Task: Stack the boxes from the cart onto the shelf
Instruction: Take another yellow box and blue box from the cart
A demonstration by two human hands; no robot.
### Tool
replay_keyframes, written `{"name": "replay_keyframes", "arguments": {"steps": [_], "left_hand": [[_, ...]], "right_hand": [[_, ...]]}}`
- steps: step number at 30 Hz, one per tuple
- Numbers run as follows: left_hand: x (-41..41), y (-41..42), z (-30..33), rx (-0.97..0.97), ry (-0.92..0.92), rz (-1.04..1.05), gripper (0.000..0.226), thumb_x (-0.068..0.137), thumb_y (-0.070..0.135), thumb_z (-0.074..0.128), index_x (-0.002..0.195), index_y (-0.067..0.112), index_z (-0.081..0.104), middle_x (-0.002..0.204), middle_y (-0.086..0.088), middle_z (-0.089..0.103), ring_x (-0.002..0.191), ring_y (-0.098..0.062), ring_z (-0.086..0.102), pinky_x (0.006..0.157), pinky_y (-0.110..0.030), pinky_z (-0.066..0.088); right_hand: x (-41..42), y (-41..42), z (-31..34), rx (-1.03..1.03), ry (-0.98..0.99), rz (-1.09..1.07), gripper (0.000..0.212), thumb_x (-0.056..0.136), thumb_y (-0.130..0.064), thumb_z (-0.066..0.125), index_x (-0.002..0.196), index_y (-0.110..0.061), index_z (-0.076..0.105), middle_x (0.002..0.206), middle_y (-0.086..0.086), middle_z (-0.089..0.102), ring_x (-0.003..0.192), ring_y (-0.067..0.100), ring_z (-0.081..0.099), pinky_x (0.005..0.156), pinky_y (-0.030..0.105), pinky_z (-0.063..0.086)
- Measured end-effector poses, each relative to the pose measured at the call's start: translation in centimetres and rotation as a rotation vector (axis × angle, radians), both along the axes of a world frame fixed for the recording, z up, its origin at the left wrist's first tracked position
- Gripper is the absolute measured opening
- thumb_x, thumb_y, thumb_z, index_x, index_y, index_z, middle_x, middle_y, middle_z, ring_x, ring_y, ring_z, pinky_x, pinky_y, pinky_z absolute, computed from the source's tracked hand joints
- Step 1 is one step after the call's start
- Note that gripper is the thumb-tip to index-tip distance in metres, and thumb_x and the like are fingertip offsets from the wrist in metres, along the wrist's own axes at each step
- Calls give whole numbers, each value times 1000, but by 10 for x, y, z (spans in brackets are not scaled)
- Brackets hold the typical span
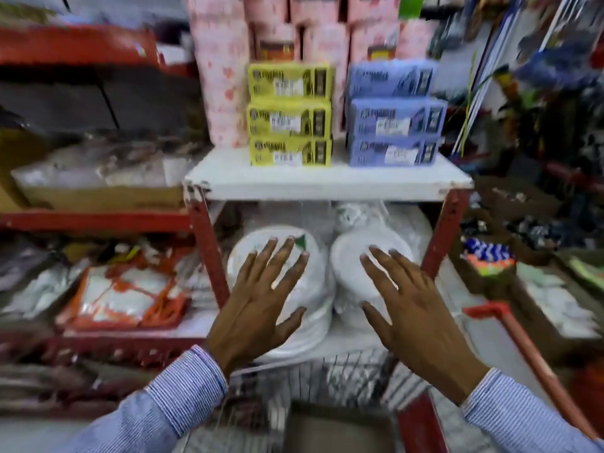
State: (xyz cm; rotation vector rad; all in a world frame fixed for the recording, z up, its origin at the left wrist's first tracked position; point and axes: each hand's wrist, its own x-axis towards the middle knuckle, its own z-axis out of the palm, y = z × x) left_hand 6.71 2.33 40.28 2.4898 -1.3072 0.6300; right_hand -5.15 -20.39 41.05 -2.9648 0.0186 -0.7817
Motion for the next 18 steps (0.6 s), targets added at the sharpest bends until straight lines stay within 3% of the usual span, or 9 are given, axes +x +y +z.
{"name": "replay_keyframes", "arguments": {"steps": [6, 8, 12, 15, 18], "left_hand": [[-37, 17, -121, 99, 276, -49, 74, 87, 42, 65, 150, 18, 34, 162, -9, 28, 150, -30, 25, 117, -53, 33], [-51, 21, -170, 165, 393, -44, 74, 85, 40, 68, 149, 16, 37, 159, -9, 34, 147, -31, 31, 115, -52, 36], [-80, 21, -269, 266, 616, -45, 71, 83, 32, 73, 144, 11, 44, 149, -16, 49, 135, -36, 49, 109, -52, 46], [-91, 14, -339, 390, 767, -33, 74, 88, 30, 70, 150, 11, 34, 156, -15, 39, 141, -36, 41, 114, -49, 40], [-89, 1, -386, 486, 908, -24, 78, 87, 22, 73, 151, 11, 31, 159, -13, 34, 142, -33, 40, 115, -41, 37]], "right_hand": [[-34, 7, -122, 136, 306, -33, 68, 86, -31, 69, 145, -13, 42, 151, 11, 45, 137, 35, 42, 109, 50, 42], [-44, 9, -169, 158, 431, -53, 66, 84, -30, 69, 142, -11, 45, 146, 13, 49, 132, 35, 47, 104, 49, 47], [-62, 16, -270, 266, 747, -88, 66, 88, -31, 63, 146, -10, 39, 151, 14, 42, 137, 38, 40, 109, 49, 41], [-67, 20, -335, 296, 965, -87, 64, 95, -28, 58, 150, -10, 31, 155, 13, 35, 139, 35, 35, 110, 44, 37], [-68, 20, -383, 269, 1107, -67, 61, 93, -25, 58, 147, -9, 34, 147, 14, 44, 132, 34, 41, 105, 42, 40]]}}
